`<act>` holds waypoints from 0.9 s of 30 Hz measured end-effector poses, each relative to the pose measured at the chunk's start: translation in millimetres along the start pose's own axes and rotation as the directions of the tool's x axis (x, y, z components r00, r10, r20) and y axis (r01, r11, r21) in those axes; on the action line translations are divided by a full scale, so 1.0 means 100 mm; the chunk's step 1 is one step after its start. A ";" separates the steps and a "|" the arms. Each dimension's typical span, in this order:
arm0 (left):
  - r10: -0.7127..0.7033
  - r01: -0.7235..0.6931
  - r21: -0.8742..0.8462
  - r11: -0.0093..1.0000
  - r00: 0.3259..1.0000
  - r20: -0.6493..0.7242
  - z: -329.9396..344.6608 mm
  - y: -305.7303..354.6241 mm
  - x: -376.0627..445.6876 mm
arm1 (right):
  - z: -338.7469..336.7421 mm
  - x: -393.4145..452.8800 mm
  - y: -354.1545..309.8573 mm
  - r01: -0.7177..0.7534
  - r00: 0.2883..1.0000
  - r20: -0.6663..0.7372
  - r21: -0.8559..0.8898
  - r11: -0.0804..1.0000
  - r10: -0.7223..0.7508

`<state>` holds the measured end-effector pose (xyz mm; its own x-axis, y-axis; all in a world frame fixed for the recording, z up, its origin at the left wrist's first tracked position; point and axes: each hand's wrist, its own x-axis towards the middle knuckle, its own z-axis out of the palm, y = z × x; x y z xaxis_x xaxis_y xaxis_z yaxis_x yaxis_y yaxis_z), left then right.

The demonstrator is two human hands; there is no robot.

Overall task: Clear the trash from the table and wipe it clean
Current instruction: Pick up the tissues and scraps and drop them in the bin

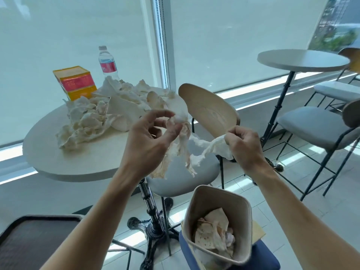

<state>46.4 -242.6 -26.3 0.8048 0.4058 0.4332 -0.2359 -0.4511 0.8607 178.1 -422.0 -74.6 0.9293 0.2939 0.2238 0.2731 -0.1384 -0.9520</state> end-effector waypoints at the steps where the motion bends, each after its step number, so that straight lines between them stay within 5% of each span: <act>1: -0.004 0.004 -0.002 1.000 1.000 0.016 0.06 0.00 -0.04 | -0.04 -0.02 0.08 -0.017 1.000 0.013 -0.011 1.000 0.018; 14: -0.172 0.169 0.037 0.985 0.981 0.093 0.75 -0.38 -0.50 | -0.14 -0.43 1.30 -0.254 0.900 0.260 -0.342 0.905 0.351; 20: -0.286 0.287 0.010 0.958 0.950 0.122 0.95 -0.61 -0.71 | -0.20 -0.51 1.62 -0.280 0.762 0.396 -0.511 0.813 0.512; 27: -0.390 0.375 0.138 0.917 0.915 0.101 1.20 -1.05 -1.00 | -0.26 -0.38 1.47 -0.250 0.824 0.342 -0.496 0.831 0.452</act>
<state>55.8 -331.7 -192.0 0.8837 0.4668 0.0340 0.1608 -0.3711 0.9146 189.0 -477.9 -217.9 0.8040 0.5027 -0.3177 0.1177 -0.6581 -0.7437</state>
